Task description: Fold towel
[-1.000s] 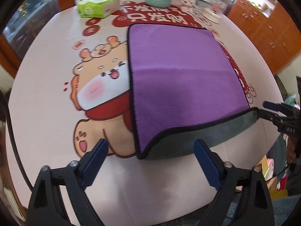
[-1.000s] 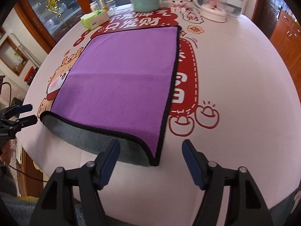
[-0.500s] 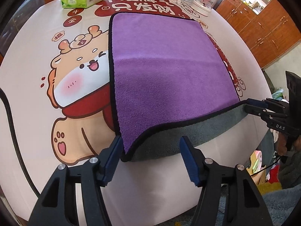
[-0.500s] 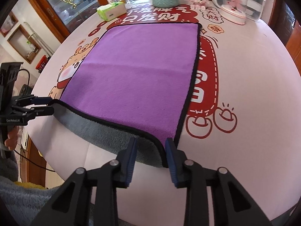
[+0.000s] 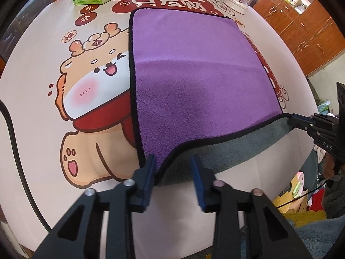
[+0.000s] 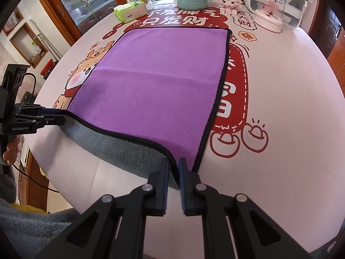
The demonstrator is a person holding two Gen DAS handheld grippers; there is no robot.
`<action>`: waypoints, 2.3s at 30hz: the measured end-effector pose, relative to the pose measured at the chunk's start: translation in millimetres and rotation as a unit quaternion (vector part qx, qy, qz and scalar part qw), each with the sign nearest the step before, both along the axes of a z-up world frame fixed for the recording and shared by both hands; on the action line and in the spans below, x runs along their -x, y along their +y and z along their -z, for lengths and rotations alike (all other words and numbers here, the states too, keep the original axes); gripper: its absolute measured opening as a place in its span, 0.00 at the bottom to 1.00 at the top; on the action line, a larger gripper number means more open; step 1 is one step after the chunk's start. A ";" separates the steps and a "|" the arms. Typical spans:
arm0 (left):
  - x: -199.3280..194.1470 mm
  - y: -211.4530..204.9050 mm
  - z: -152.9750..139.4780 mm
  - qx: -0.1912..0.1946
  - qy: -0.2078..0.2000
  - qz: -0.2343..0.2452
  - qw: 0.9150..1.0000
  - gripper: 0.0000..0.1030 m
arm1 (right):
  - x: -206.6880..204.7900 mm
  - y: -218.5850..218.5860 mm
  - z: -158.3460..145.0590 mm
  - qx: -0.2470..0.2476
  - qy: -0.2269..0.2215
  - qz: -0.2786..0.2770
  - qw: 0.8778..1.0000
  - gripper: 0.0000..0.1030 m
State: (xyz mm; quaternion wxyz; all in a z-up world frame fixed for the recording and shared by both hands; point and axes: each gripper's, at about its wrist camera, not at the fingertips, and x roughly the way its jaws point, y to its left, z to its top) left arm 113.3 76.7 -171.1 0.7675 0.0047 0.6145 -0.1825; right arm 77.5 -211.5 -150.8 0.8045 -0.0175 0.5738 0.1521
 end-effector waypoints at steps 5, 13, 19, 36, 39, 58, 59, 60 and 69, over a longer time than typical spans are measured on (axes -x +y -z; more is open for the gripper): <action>2.1 -3.9 4.9 -0.031 -0.007 -0.011 0.999 0.08 | 5.0 3.5 -2.1 0.009 -0.010 -0.012 1.000 0.06; 15.9 -21.8 4.7 -0.089 -0.043 -0.028 0.995 0.05 | 13.7 6.6 -9.7 0.016 -0.033 -0.025 0.999 0.05; 26.6 -29.4 -14.5 -0.121 -0.078 -0.062 0.988 0.05 | 17.1 3.9 -21.3 0.017 -0.057 -0.029 0.998 0.04; -48.1 -31.3 -137.3 -0.144 -0.208 -0.103 0.962 0.05 | -69.9 -8.6 -135.1 0.000 -0.186 0.032 0.982 0.04; -77.4 -36.0 -152.1 -0.147 -0.225 -0.103 0.958 0.05 | -96.6 -9.6 -148.4 0.010 -0.203 0.044 0.978 0.04; -230.8 -55.1 -60.1 -0.165 -0.156 -0.088 0.970 0.05 | -232.4 -14.6 -69.9 0.042 -0.131 0.119 0.983 0.04; -232.6 -55.7 -54.7 -0.167 -0.153 -0.087 0.970 0.05 | -236.2 -14.8 -65.6 0.042 -0.127 0.121 0.984 0.04; -236.8 -56.9 -48.5 -0.169 -0.149 -0.085 0.971 0.05 | -240.7 -15.4 -59.5 0.044 -0.122 0.123 0.984 0.04; -263.6 -62.9 -19.8 -0.168 -0.130 -0.089 0.973 0.05 | -269.3 -19.3 -14.3 0.057 -0.086 0.140 0.985 0.04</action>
